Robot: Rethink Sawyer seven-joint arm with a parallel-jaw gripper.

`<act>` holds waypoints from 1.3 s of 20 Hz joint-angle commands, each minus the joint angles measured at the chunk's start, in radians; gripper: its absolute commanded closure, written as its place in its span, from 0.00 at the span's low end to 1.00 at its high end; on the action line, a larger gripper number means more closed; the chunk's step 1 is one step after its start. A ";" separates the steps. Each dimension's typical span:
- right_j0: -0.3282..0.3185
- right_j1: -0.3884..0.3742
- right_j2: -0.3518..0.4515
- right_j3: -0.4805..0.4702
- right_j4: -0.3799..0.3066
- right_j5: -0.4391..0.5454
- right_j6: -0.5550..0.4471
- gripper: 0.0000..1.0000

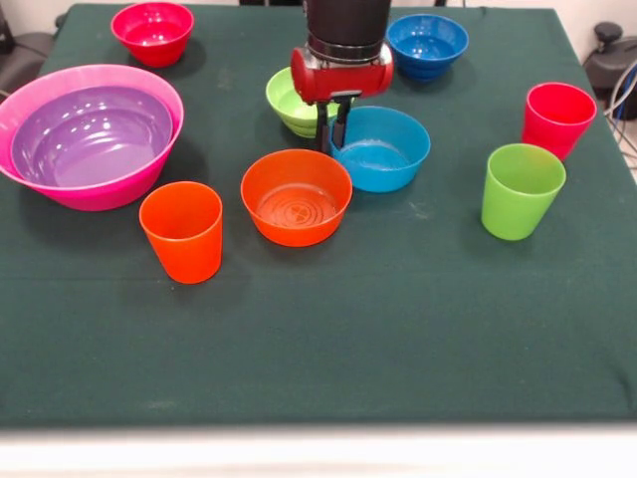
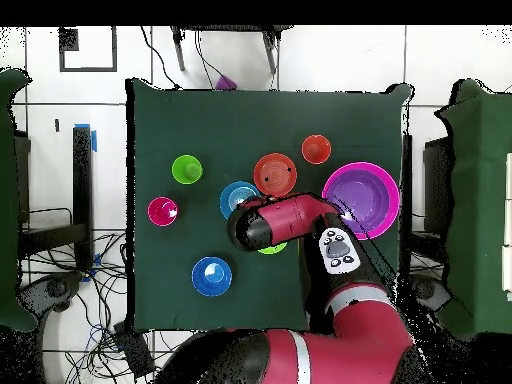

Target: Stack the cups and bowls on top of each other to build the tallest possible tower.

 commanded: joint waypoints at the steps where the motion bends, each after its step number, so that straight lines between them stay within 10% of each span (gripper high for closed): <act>1: 0.022 0.014 -0.014 0.035 0.027 -0.020 0.134 1.00; 19: -0.199 -0.356 0.196 0.281 0.242 0.389 -0.185 1.00; 26: -0.322 -0.369 0.272 0.261 0.169 0.468 -0.331 1.00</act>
